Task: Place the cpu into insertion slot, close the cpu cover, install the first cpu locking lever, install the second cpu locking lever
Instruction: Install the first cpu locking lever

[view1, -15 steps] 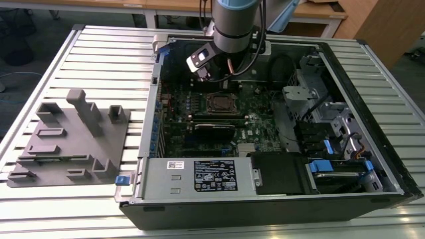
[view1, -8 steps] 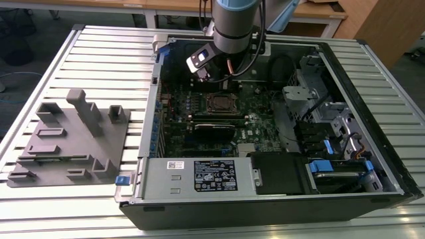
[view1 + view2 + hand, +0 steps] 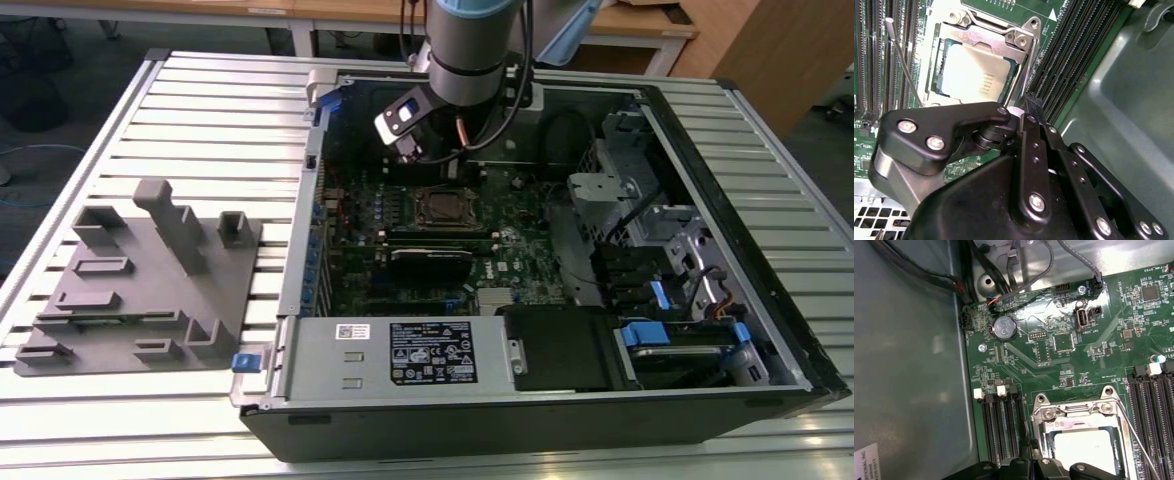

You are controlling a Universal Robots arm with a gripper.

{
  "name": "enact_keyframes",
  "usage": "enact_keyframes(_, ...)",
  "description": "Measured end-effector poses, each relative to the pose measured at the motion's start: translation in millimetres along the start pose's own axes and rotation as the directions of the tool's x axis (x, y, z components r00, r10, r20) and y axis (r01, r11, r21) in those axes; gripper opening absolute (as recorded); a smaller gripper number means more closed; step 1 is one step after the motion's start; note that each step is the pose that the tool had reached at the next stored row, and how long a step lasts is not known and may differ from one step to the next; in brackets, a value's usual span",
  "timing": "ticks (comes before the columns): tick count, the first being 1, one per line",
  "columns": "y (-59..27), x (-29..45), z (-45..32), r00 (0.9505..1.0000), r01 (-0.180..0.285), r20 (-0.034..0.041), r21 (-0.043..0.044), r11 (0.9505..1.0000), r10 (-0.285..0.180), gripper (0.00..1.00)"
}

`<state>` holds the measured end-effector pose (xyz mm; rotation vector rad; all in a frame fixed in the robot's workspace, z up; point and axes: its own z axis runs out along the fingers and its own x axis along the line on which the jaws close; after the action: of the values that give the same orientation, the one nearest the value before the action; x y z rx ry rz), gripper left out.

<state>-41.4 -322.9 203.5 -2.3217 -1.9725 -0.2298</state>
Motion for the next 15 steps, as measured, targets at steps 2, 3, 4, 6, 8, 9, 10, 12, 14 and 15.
enact_keyframes(2,-0.3,1.6,0.2,1.0,-0.001,0.0001,0.0,1.0,0.001,0.1)
enact_keyframes(3,-0.4,2.2,0.2,1.0,-0.001,0.0009,-0.0001,1.0,0.001,0.1)
enact_keyframes(4,-0.6,2.9,0.3,1.0,-0.001,0.0009,0.0,1.0,0.001,0.1)
enact_keyframes(6,-0.7,3.6,0.4,1.0,-0.002,0.001,0.0,1.0,0.002,0.1)
enact_keyframes(8,-0.7,3.8,0.8,1.0,-0.003,0.0023,-0.001,1.0,0.003,0.1)
enact_keyframes(9,-0.7,3.9,0.8,1.0,-0.004,0.0046,-0.0016,1.0,0.004,0.1)
enact_keyframes(10,-0.7,3.9,1.0,1.0,-0.006,0.007,-0.0023,1.0,0.006,0.1)
enact_keyframes(12,-0.6,3.9,1.3,0.9999,-0.009,0.0134,-0.0041,1.0,0.009,0.1)
enact_keyframes(14,-0.7,3.8,1.4,0.9997,-0.011,0.0212,-0.0057,0.9999,0.011,0.1)
enact_keyframes(15,-0.7,3.7,1.4,0.9996,-0.012,0.0252,-0.0065,0.9999,0.012,0.1)
